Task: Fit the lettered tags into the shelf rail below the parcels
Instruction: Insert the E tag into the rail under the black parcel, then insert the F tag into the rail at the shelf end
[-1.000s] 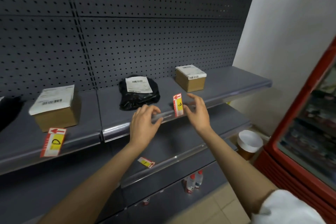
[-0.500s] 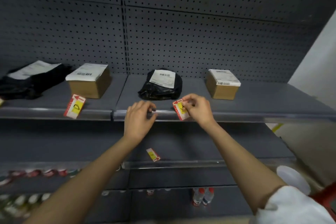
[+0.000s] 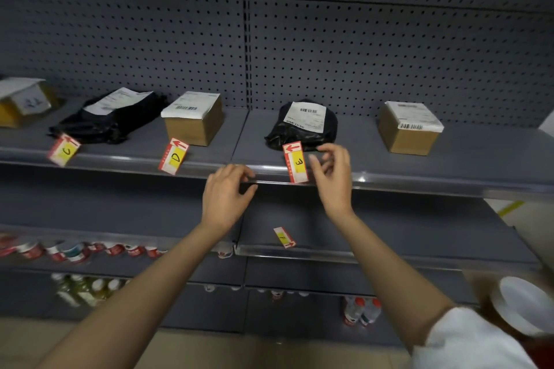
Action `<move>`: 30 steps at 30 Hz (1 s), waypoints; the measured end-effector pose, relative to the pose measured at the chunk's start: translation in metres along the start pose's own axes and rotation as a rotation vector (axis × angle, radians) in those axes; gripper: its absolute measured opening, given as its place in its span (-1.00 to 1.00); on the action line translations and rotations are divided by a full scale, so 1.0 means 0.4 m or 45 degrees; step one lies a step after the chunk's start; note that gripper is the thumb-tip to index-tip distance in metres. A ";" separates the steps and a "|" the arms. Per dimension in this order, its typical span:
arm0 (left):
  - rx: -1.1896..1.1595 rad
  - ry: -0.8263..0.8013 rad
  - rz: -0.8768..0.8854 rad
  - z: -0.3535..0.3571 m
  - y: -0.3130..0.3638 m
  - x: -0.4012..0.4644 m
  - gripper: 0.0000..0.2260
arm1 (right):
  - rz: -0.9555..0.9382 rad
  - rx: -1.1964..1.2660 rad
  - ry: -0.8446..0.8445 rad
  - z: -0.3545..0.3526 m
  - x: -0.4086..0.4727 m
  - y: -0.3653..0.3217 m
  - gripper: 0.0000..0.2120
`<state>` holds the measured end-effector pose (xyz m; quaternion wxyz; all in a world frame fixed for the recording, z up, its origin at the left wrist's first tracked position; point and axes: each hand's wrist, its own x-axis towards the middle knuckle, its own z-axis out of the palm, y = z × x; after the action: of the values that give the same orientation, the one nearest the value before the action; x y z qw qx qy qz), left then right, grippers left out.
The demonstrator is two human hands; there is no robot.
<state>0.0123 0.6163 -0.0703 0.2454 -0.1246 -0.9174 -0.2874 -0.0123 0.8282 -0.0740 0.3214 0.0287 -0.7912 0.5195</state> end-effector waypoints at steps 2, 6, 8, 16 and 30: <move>-0.032 -0.047 0.011 0.016 0.003 -0.014 -0.87 | 0.048 0.003 0.071 -0.024 -0.056 0.041 -0.89; -0.057 -0.158 -0.001 0.067 -0.008 -0.064 -0.91 | 0.128 -0.311 -0.276 -0.034 -0.182 0.158 -0.89; -0.054 -0.237 -0.032 0.093 -0.023 -0.097 -0.92 | 0.247 -0.464 -0.466 -0.019 -0.227 0.210 -0.91; -0.072 -0.394 -0.164 0.173 -0.098 -0.152 -0.88 | 0.688 -0.493 -0.626 0.086 -0.256 0.346 -0.75; -0.096 -0.436 -0.203 0.254 -0.172 -0.136 -0.87 | 0.633 -0.681 -0.609 0.254 -0.261 0.456 -0.75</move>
<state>-0.0055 0.6159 -0.2034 0.0572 -0.1079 -0.9414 -0.3145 -0.0472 0.7962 -0.3025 -0.0096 -0.1275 -0.9329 0.3368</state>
